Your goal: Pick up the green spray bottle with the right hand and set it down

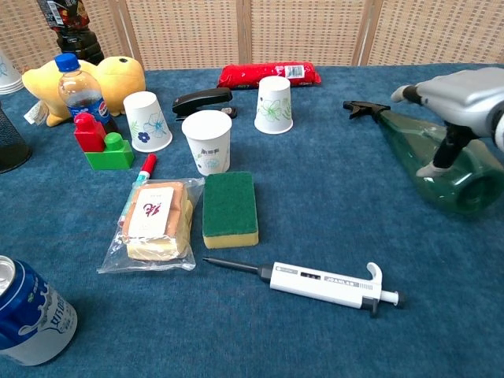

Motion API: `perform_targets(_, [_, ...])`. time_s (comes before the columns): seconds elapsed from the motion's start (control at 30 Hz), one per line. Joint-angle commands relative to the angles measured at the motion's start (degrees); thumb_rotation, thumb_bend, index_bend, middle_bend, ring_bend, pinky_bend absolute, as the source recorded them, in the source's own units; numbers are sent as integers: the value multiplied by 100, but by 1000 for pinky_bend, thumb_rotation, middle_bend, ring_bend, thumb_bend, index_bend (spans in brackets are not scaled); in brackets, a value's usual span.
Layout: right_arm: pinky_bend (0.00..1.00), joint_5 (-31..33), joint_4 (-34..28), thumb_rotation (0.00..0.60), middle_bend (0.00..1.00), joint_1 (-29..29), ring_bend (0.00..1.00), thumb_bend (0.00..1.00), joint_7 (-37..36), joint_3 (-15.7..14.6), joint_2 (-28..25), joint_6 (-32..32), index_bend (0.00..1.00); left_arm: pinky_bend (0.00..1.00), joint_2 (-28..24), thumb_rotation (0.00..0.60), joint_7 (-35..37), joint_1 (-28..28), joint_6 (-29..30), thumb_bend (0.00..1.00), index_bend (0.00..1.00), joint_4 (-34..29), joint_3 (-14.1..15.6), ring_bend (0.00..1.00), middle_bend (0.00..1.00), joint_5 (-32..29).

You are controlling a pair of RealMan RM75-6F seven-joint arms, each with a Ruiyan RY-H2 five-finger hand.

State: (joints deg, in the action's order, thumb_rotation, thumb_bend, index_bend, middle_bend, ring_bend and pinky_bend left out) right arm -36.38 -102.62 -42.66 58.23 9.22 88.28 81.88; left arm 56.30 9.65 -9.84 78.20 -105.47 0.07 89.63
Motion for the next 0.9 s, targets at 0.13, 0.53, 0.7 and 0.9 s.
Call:
perform_targets(0.13, [0,-7,200,590,0,162,0,217,-123,-62,-175,-13,0,206,-10,600,-45,-15,-8,183,315,-48,1,244,295,-5])
perform_targets(0.53, [0,-26,1282,588,0,340,0,214,-530,-42,-366,-480,0,198,-49,600,-193,-51,-35,183,315,-190,-17,244,295,-50])
perform_targets(0.7, [0,-44,1542,584,0,366,0,216,-621,-13,-424,-695,0,199,-35,600,-196,-62,-31,183,315,-201,-36,244,295,-75])
perform_targets(0.9, [0,111,619,589,0,479,0,217,-1023,207,-890,-997,0,201,-30,600,-164,-74,-49,183,314,-175,-34,244,296,-87])
